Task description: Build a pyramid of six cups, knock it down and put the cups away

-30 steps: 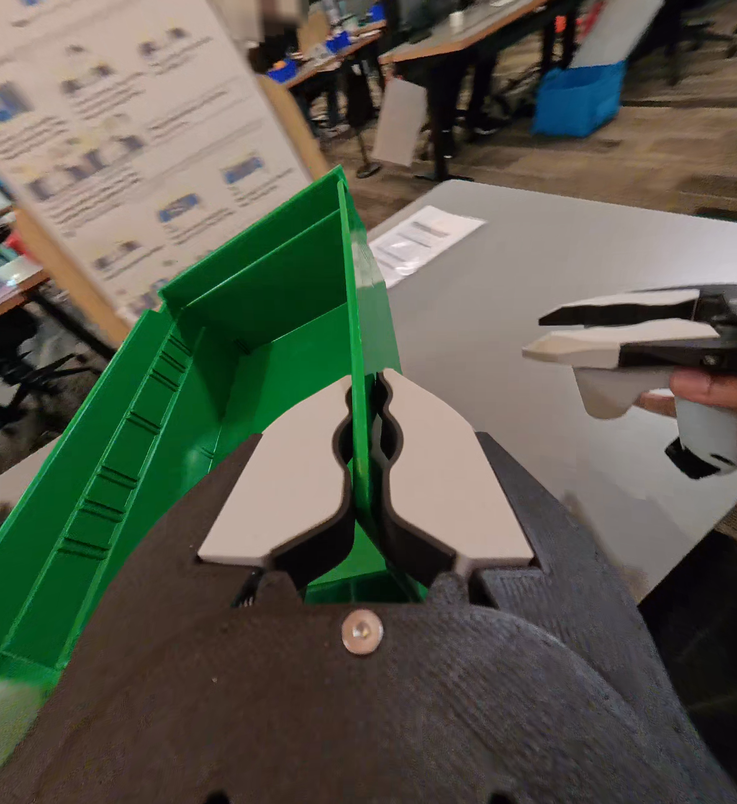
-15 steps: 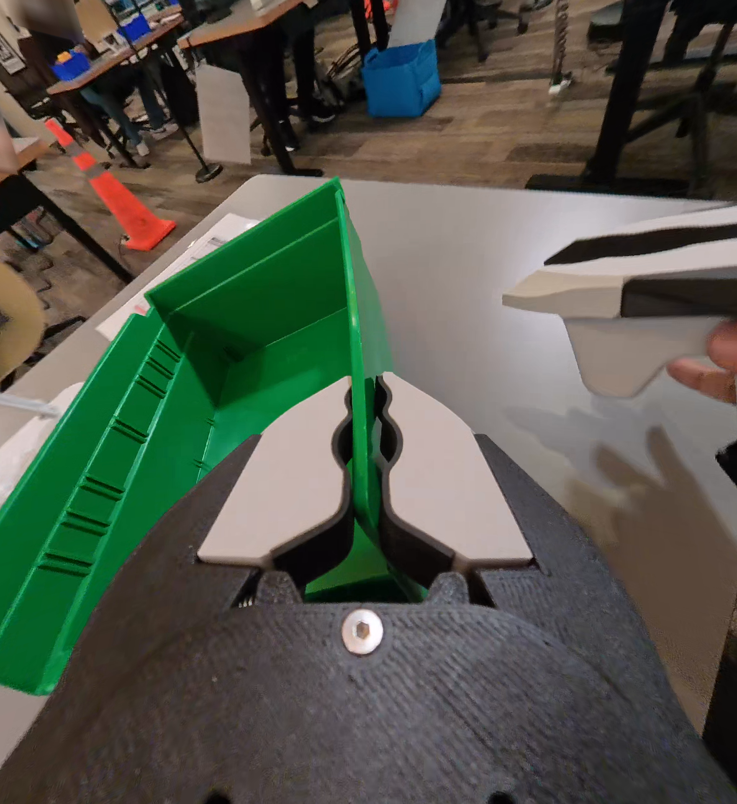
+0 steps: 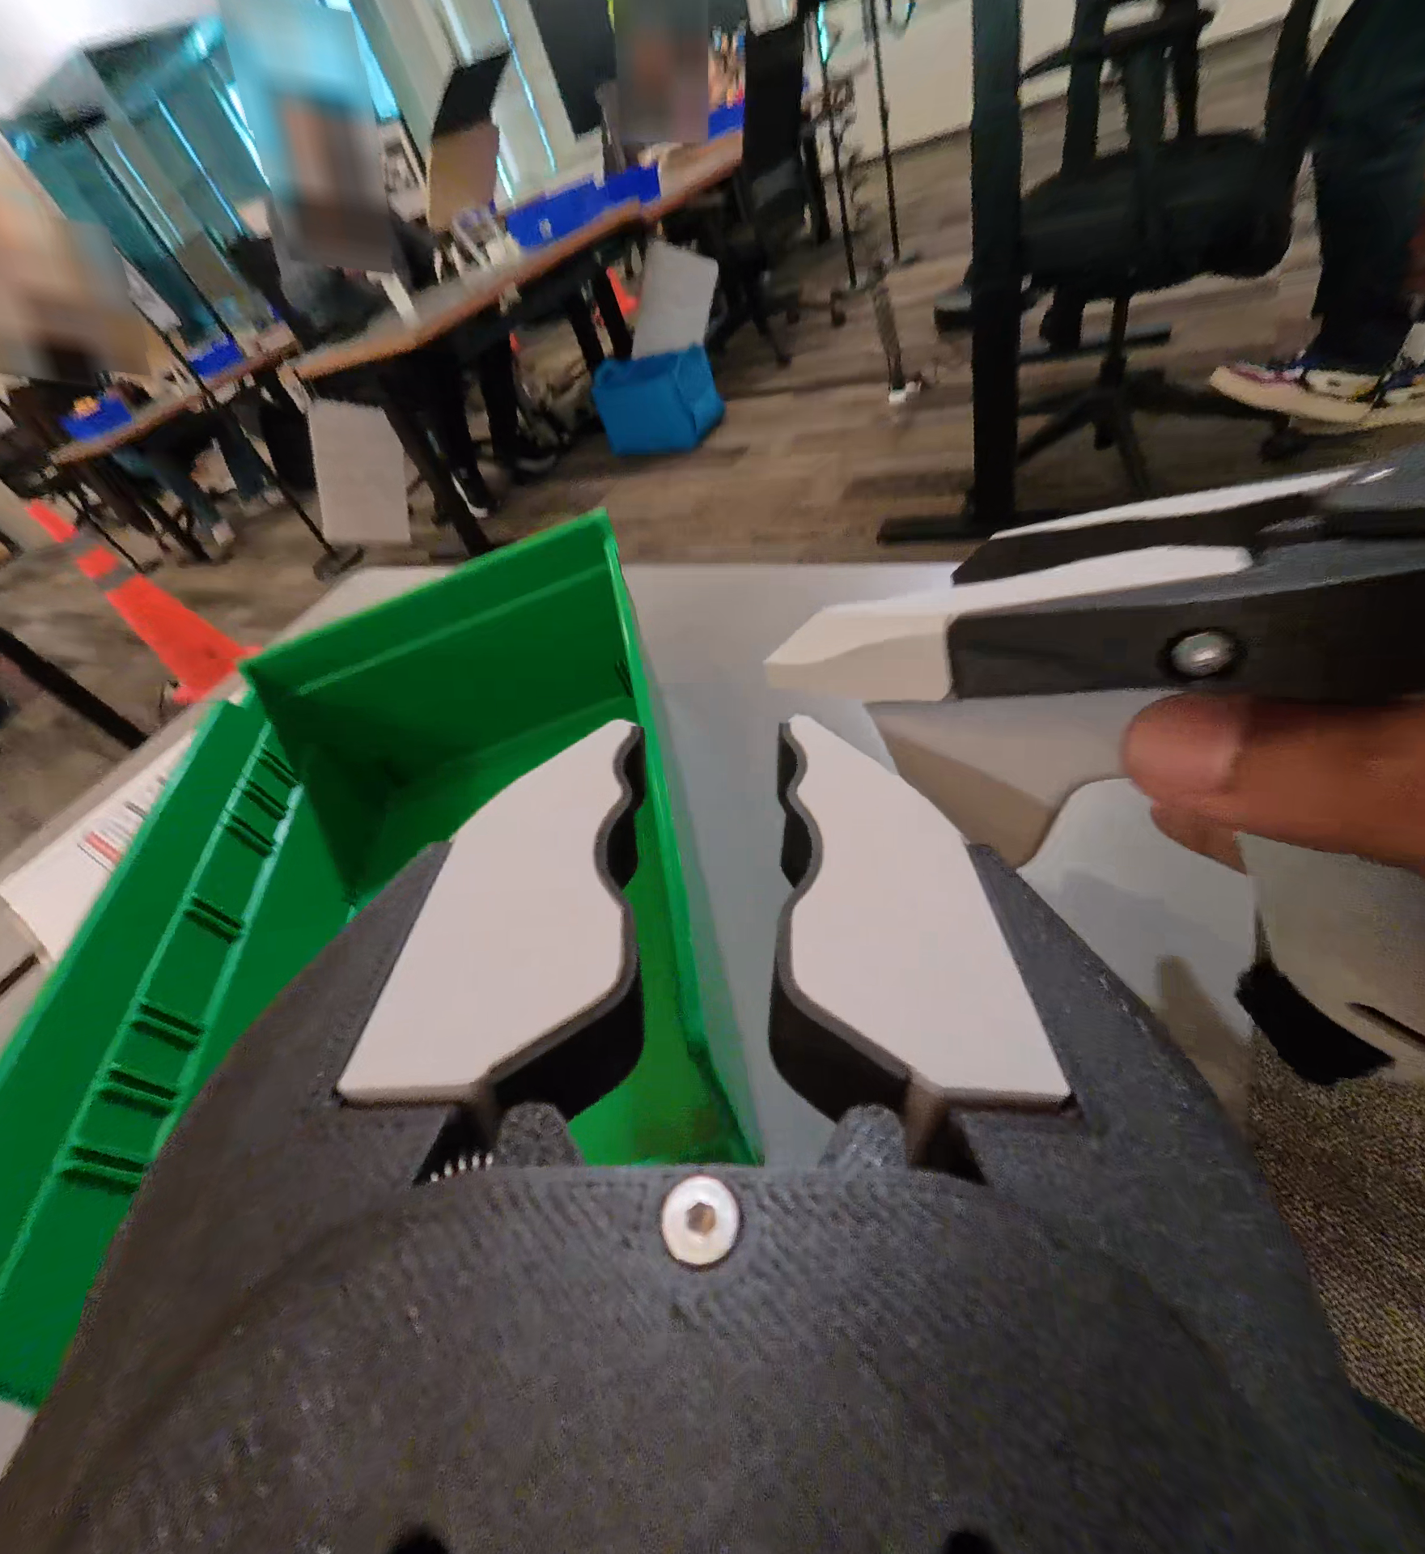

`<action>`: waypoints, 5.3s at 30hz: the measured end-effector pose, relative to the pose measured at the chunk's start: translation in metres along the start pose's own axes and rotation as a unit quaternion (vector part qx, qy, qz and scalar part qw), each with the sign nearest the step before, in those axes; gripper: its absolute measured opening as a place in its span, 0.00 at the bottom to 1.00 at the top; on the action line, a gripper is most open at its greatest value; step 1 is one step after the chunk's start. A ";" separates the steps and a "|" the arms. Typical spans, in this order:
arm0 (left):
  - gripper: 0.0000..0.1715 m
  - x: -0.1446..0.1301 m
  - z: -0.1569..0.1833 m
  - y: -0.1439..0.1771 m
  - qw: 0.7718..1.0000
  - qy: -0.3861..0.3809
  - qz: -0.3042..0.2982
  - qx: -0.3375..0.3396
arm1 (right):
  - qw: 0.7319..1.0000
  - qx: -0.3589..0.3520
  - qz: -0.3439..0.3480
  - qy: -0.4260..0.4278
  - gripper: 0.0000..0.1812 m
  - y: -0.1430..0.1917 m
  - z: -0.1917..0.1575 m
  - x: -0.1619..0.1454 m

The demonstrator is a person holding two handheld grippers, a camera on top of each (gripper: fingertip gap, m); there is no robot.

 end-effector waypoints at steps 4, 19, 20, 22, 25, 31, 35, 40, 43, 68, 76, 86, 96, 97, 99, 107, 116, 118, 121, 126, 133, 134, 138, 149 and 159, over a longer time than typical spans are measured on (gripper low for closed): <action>0.28 0.004 -0.024 0.056 0.998 0.051 0.013 -0.019 | 0.997 0.050 -0.005 0.052 0.50 0.005 -0.020 -0.001; 0.25 -0.155 -0.189 0.291 0.932 0.251 -0.056 0.254 | 0.989 0.012 -0.084 0.118 0.38 -0.028 -0.033 -0.021; 0.25 -0.153 -0.190 0.298 0.929 0.266 -0.041 0.254 | 0.992 0.006 -0.080 0.100 0.35 -0.030 -0.018 -0.016; 0.23 -0.155 -0.192 0.310 0.926 0.273 -0.022 0.259 | 0.993 0.014 -0.081 0.081 0.21 -0.037 0.007 -0.007; 0.20 -0.169 -0.195 0.317 0.929 0.229 -0.059 0.286 | 0.989 0.009 -0.096 0.116 0.03 -0.046 0.034 0.002; 0.19 -0.173 -0.192 0.328 0.930 0.205 -0.079 0.296 | 0.981 0.037 -0.098 0.165 0.01 -0.062 0.073 0.019; 0.19 -0.176 -0.192 0.332 0.926 0.216 -0.084 0.297 | 0.985 0.065 -0.093 0.129 0.01 -0.068 0.093 0.025; 0.19 -0.178 -0.195 0.336 0.922 0.207 -0.092 0.313 | 0.992 0.051 -0.034 0.109 0.16 -0.068 0.086 0.042; 0.21 -0.179 -0.197 0.342 0.916 0.188 -0.101 0.341 | 0.988 0.088 0.092 0.083 0.22 -0.048 0.073 0.070; 0.03 -0.215 -0.250 0.415 0.795 0.184 -0.182 0.549 | 0.818 0.561 -0.104 -0.071 0.17 -0.032 -0.224 -0.051; 0.04 -0.215 -0.241 0.432 0.790 0.192 -0.189 0.551 | 0.861 0.503 -0.070 -0.017 0.16 -0.055 -0.201 -0.039; 0.05 -0.216 -0.225 0.460 0.775 0.202 -0.193 0.567 | 0.839 0.535 -0.094 -0.030 0.16 -0.064 -0.227 -0.046; 0.06 -0.215 -0.206 0.471 0.778 0.155 -0.222 0.567 | 0.808 0.552 -0.106 0.175 0.15 -0.049 -0.274 -0.074; 0.06 -0.215 -0.206 0.471 0.779 0.161 -0.218 0.566 | 0.805 0.554 -0.108 0.180 0.15 -0.048 -0.276 -0.076; 0.06 -0.215 -0.206 0.473 0.780 0.174 -0.210 0.564 | 0.803 0.557 -0.112 0.181 0.15 -0.048 -0.277 -0.078; 0.04 -0.215 -0.207 0.472 0.784 0.180 -0.208 0.556 | 0.814 0.555 -0.127 0.114 0.16 -0.055 -0.269 -0.072; 0.04 -0.199 -0.198 0.469 0.787 0.140 -0.199 0.567 | 0.820 0.543 -0.107 0.147 0.19 -0.051 -0.270 -0.071; 0.04 -0.187 -0.189 0.463 0.794 0.115 -0.183 0.568 | 0.822 0.532 -0.096 0.179 0.19 -0.049 -0.271 -0.071; 0.03 -0.171 -0.179 0.447 0.803 0.068 -0.168 0.568 | 0.826 0.522 -0.076 0.200 0.20 -0.043 -0.272 -0.070; 0.02 -0.166 -0.171 0.410 0.842 0.034 -0.163 0.513 | 0.838 0.500 -0.051 0.213 0.20 -0.039 -0.264 -0.067; 0.06 -0.166 -0.183 0.383 0.884 0.107 -0.100 0.444 | 0.872 0.442 -0.001 0.213 0.18 -0.031 -0.233 -0.051; 0.06 -0.166 -0.187 0.379 0.887 0.121 -0.092 0.436 | 0.878 0.430 0.010 0.211 0.20 -0.029 -0.227 -0.048; 0.05 -0.165 -0.200 0.364 0.903 0.168 -0.057 0.391 | 0.902 0.358 0.033 0.239 0.24 -0.022 -0.201 -0.039; 0.01 -0.163 -0.216 0.295 0.939 0.153 -0.056 0.302 | 0.948 0.195 0.049 0.246 0.38 -0.002 -0.134 -0.027; 0.01 -0.164 -0.215 0.271 0.952 0.159 -0.068 0.251 | 0.971 0.109 0.074 0.199 0.42 0.006 -0.092 -0.012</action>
Point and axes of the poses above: each gripper's, where its closed fingertips meet, y back along the fingers, x out of its top, z = x × y across the jaws, the point moved 8 cm from there along y, back along the fingers
